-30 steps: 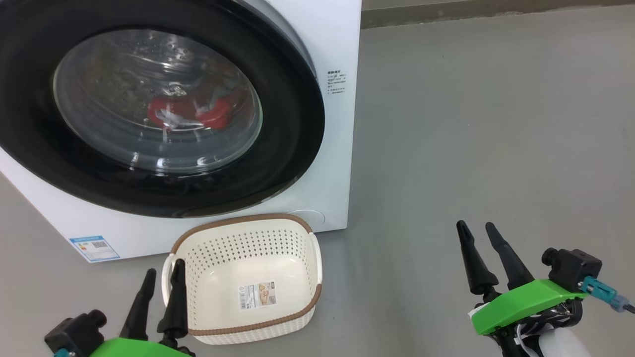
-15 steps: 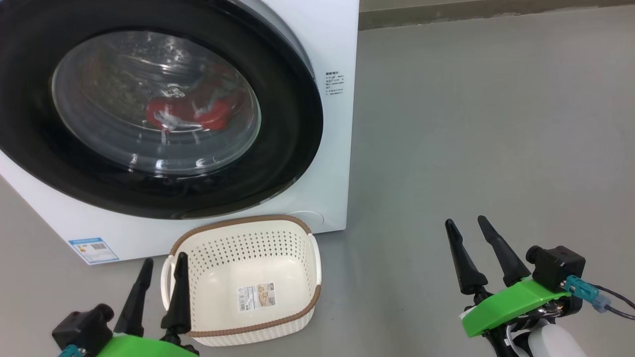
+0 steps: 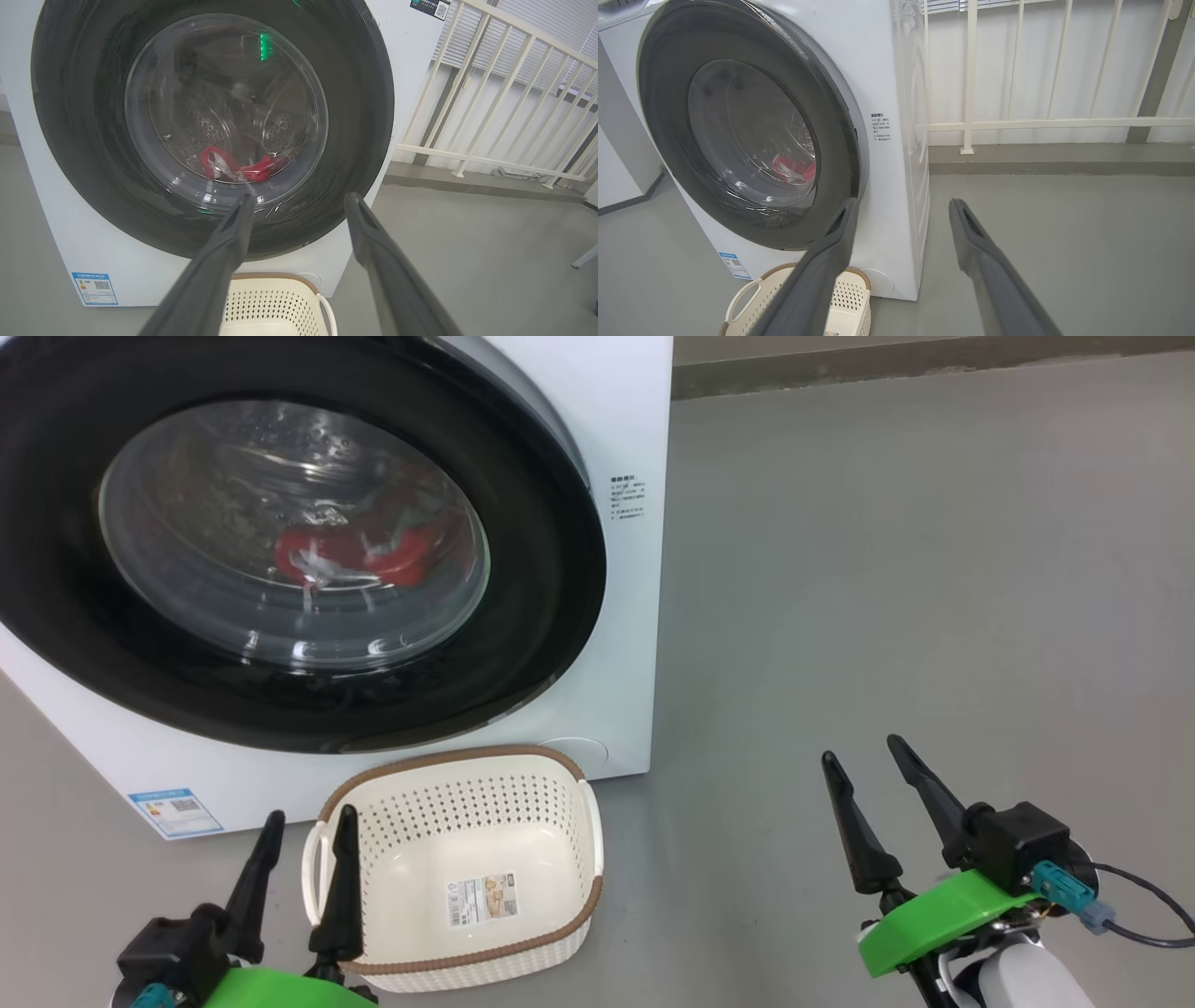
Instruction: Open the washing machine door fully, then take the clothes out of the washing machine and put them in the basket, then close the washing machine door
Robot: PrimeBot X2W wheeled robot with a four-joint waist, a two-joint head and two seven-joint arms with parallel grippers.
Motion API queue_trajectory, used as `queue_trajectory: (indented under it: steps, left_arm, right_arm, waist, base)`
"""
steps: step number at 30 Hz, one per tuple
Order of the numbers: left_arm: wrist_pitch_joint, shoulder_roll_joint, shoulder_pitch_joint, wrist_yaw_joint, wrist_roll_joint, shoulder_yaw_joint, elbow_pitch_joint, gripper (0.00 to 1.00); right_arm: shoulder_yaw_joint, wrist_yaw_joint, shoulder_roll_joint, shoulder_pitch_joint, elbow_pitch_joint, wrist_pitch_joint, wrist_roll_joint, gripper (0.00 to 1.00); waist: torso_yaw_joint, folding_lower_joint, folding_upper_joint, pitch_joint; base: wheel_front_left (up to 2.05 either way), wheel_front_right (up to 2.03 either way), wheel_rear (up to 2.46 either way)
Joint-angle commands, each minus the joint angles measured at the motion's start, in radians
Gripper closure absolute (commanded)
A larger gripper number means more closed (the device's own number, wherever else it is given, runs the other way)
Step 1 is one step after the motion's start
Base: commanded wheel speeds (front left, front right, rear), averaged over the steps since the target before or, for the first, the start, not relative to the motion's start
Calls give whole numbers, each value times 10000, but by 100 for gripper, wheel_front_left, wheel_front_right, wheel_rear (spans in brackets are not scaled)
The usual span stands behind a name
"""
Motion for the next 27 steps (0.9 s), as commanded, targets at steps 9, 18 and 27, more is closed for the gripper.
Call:
queue_trajectory:
  steps: [9, 18, 27]
  left_arm:
    - [-378, 202, -458, 111, 1086, 220, -271, 0]
    - [-389, 202, -422, 175, 1067, 203, -163, 0]
    - [-389, 202, -471, 216, 1004, 220, -96, 0]
  right_arm:
    - [468, -7, -109, -628, -218, -395, -1307, 0]
    - [469, -7, -109, -567, -195, -406, -1316, 0]
    - [448, -7, -109, -598, -139, -406, -1256, 0]
  waist:
    - [-32, 0, 0, -77]
    - [-27, 0, 0, -98]
    - [-7, 0, 0, 0]
  base:
    - [0, 0, 0]
    - [0, 0, 0]
    - [0, 0, 0]
